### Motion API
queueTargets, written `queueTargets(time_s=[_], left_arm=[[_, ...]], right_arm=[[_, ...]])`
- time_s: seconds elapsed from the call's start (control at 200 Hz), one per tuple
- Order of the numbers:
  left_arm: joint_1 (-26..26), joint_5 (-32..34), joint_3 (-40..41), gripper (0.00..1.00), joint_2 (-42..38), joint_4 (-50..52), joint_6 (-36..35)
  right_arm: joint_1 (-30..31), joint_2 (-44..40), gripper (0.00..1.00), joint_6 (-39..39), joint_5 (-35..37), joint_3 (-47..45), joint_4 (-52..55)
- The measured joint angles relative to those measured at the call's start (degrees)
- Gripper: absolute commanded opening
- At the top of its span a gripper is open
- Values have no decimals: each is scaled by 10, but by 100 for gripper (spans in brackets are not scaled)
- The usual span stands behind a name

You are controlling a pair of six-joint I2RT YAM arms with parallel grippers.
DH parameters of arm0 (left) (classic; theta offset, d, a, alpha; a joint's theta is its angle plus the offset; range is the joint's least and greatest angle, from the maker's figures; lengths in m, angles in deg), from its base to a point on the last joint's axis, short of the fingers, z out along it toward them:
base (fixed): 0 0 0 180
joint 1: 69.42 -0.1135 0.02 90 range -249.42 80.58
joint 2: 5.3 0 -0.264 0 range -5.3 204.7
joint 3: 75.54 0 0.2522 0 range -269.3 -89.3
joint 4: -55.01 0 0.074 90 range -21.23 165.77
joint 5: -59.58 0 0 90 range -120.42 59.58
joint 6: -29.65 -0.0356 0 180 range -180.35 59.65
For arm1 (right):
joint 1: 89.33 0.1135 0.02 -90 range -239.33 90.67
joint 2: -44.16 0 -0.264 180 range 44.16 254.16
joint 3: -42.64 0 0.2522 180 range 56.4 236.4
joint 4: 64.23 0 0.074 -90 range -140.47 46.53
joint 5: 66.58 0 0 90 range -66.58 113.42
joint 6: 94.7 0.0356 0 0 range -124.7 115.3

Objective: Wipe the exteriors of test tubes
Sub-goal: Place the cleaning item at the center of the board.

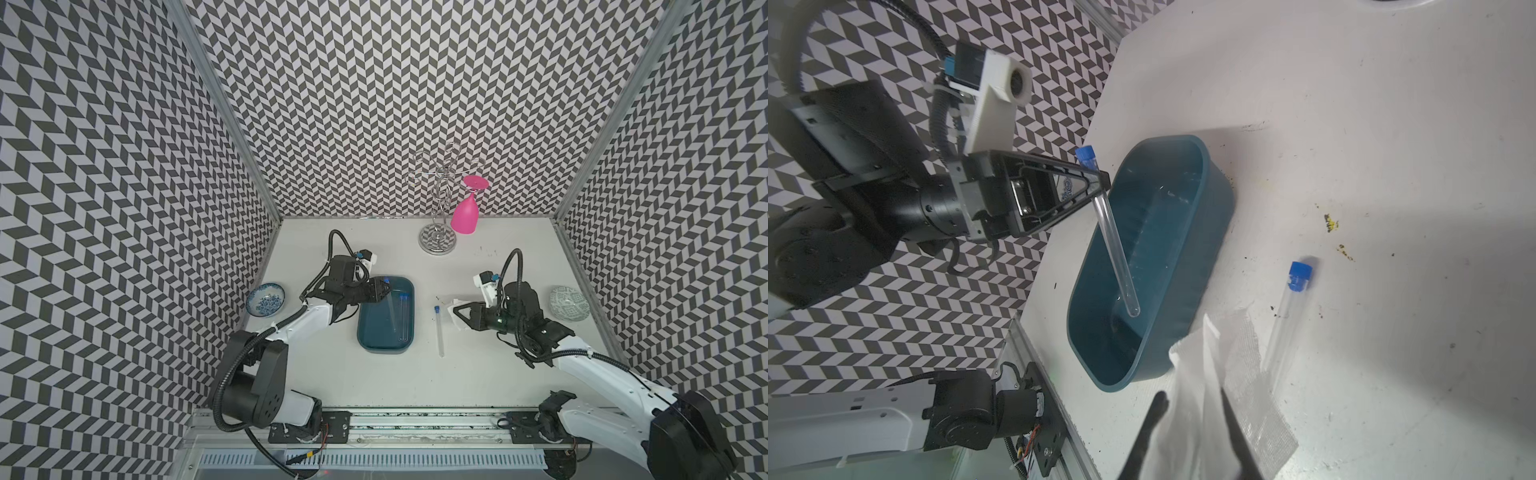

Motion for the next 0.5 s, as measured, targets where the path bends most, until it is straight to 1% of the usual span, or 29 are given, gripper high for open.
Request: queueTargets(time_s=[0.215, 0.501], left_arm=[[9, 10, -33, 21, 80, 19, -20], [16, 19, -79, 23, 160, 24, -32]], right_arm=[[-26, 0, 18, -8, -17, -6, -2], [-31, 13, 18, -10, -10, -31, -8]])
